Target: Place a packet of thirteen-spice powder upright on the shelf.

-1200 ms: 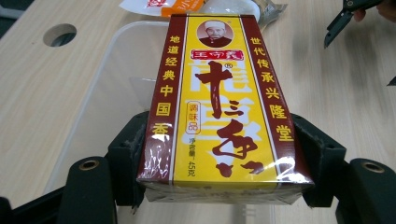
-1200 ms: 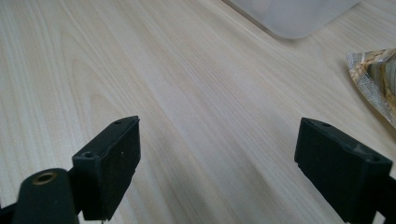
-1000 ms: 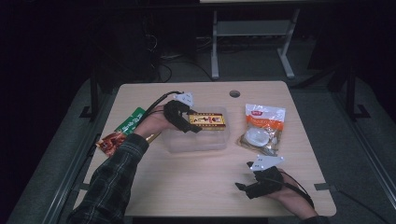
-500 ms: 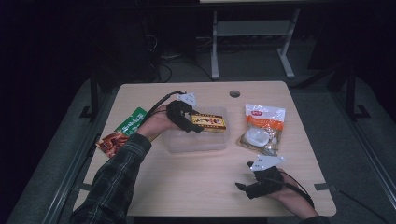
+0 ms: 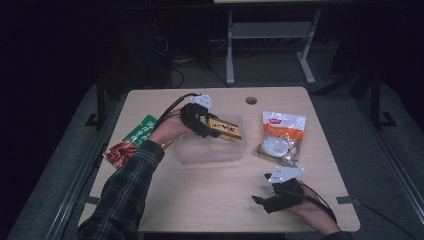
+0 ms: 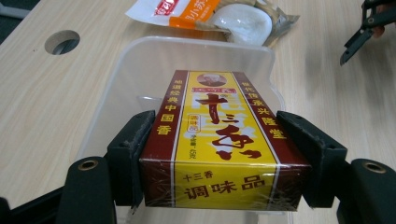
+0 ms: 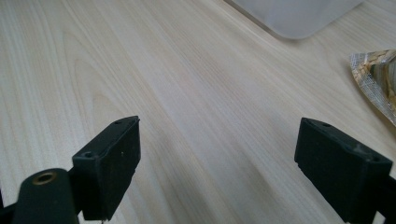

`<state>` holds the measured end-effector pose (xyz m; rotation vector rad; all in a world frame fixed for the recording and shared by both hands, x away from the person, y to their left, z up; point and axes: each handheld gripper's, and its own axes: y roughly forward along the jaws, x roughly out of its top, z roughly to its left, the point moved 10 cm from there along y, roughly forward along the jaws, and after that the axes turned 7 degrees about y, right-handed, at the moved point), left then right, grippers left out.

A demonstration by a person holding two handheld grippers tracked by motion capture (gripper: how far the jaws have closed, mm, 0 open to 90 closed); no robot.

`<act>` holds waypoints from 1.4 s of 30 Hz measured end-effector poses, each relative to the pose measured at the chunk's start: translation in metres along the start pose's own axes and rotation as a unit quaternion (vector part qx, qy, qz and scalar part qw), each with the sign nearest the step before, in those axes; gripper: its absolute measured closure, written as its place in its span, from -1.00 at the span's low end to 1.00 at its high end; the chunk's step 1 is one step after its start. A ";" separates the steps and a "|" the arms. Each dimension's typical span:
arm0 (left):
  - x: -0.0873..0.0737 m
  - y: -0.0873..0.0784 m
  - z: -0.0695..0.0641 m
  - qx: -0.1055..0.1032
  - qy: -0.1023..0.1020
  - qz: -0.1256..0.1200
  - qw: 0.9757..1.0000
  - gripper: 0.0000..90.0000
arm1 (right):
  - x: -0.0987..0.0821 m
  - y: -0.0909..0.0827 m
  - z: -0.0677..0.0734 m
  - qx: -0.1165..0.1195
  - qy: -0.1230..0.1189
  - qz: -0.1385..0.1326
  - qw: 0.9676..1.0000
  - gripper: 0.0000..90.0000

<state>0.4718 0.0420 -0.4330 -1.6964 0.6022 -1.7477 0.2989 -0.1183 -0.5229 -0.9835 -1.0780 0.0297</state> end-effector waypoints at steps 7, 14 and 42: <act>0.008 0.004 0.003 0.001 0.003 0.000 1.000 -0.31 | 0.000 0.000 0.000 0.001 -0.001 0.001 1.000 -0.69; 0.014 0.006 0.005 0.002 0.000 -0.008 1.000 -0.31 | 0.001 0.000 0.001 0.003 0.004 -0.002 1.000 -0.69; 0.047 0.027 0.008 -0.001 0.007 -0.040 0.999 -0.31 | 0.002 0.001 0.003 0.007 -0.001 -0.002 1.000 -0.69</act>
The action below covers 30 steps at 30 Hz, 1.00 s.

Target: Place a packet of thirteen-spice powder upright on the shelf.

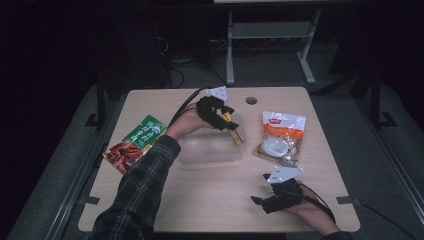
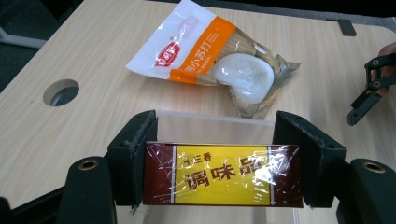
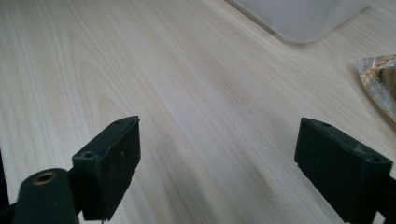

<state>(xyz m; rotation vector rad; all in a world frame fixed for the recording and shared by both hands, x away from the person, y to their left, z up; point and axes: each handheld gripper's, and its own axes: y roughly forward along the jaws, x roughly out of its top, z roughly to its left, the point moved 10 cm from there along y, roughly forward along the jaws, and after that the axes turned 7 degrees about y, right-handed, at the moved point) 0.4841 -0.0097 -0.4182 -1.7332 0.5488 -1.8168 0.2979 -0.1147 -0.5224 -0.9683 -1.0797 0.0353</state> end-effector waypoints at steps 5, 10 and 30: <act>0.001 0.010 -0.002 -0.006 -0.006 -0.002 1.000 -0.31 | 0.000 0.001 0.001 0.002 -0.002 0.001 1.000 -0.69; 0.002 0.017 -0.003 -0.010 -0.006 0.001 1.000 -0.31 | 0.000 0.001 0.001 0.001 -0.002 0.002 1.000 -0.69; 0.007 0.037 -0.013 -0.016 0.001 0.006 1.000 -0.40 | 0.000 0.001 0.000 0.002 -0.004 0.001 1.000 -0.69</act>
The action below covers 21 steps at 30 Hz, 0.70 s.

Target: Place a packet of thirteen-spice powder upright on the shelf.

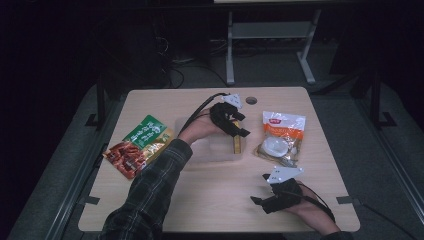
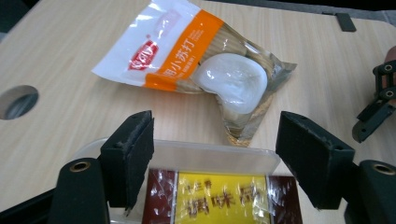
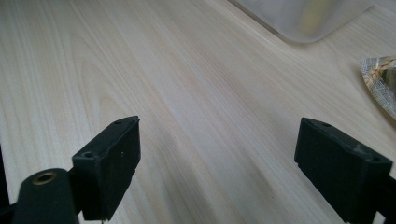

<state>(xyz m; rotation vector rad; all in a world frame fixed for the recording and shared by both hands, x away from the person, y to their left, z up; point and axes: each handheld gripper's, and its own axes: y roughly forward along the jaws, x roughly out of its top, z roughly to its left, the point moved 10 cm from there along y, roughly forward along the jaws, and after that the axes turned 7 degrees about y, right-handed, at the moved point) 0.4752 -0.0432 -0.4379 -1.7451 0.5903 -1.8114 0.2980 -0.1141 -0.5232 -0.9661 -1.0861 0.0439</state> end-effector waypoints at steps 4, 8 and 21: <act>0.004 -0.011 0.000 0.006 0.000 -0.004 1.000 -0.52 | -0.001 0.001 0.000 -0.002 -0.002 0.003 1.000 -0.69; 0.004 -0.024 -0.002 0.011 -0.004 -0.003 1.000 -0.57 | -0.001 0.002 0.000 -0.003 -0.003 0.005 1.000 -0.69; -0.022 -0.068 -0.018 0.039 -0.034 0.008 0.999 -0.61 | -0.003 0.002 -0.001 -0.006 -0.002 0.010 1.000 -0.69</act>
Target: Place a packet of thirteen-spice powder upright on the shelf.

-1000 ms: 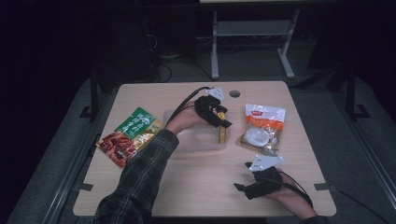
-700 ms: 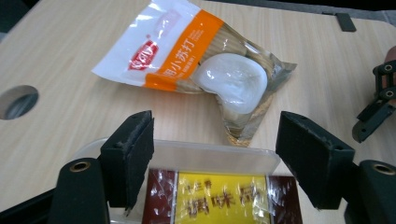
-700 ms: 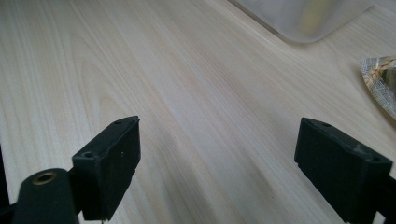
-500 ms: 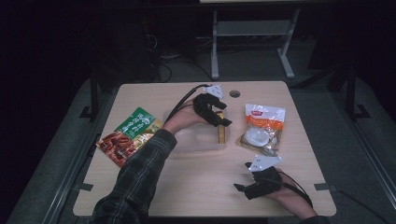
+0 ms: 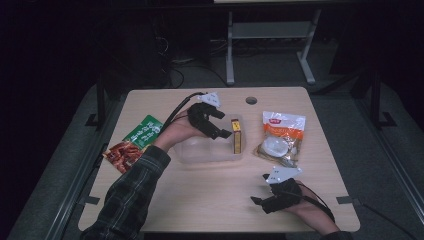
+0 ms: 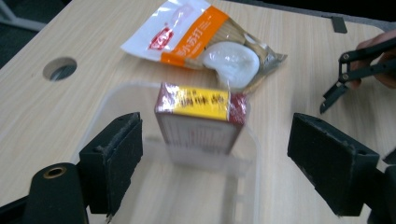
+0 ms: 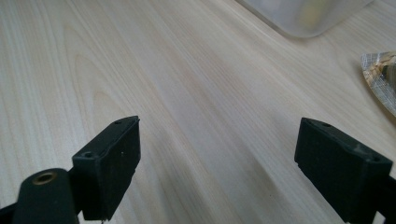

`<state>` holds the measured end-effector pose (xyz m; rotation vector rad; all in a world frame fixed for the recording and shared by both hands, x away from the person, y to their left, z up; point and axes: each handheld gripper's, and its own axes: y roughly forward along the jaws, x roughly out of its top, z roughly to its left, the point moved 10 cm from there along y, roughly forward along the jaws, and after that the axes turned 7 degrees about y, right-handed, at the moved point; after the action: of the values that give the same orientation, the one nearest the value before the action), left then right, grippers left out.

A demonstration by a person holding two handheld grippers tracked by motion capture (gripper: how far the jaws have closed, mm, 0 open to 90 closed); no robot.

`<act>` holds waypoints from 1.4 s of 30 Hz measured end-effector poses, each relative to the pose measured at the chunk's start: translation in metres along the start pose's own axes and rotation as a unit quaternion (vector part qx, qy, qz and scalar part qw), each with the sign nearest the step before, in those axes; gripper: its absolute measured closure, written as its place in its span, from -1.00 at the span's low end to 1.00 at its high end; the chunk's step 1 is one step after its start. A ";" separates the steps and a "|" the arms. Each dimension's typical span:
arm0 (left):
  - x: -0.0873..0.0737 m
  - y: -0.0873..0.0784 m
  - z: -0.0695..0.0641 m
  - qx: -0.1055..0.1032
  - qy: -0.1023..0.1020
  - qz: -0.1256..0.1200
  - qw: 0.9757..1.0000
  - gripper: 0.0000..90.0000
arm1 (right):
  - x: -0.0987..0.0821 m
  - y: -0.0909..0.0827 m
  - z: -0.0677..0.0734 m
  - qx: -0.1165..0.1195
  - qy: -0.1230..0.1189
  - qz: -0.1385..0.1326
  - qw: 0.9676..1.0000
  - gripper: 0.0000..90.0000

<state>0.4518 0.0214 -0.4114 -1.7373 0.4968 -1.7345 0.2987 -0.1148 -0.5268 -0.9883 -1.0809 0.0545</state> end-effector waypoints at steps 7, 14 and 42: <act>-0.016 -0.019 -0.010 0.015 -0.001 0.011 1.000 -0.62 | -0.001 0.001 -0.001 -0.001 0.002 0.002 1.000 -0.69; -0.033 -0.035 -0.027 0.029 -0.016 0.001 0.999 -0.62 | -0.002 0.002 -0.001 -0.002 0.001 0.006 1.000 -0.69; -0.128 -0.062 -0.096 0.073 -0.050 0.000 0.996 -0.60 | -0.002 0.004 -0.003 -0.008 0.002 0.005 1.000 -0.69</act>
<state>0.3390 0.1358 -0.4719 -1.7099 0.3185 -1.6333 0.3019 -0.1151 -0.5312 -1.0067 -1.0750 0.0521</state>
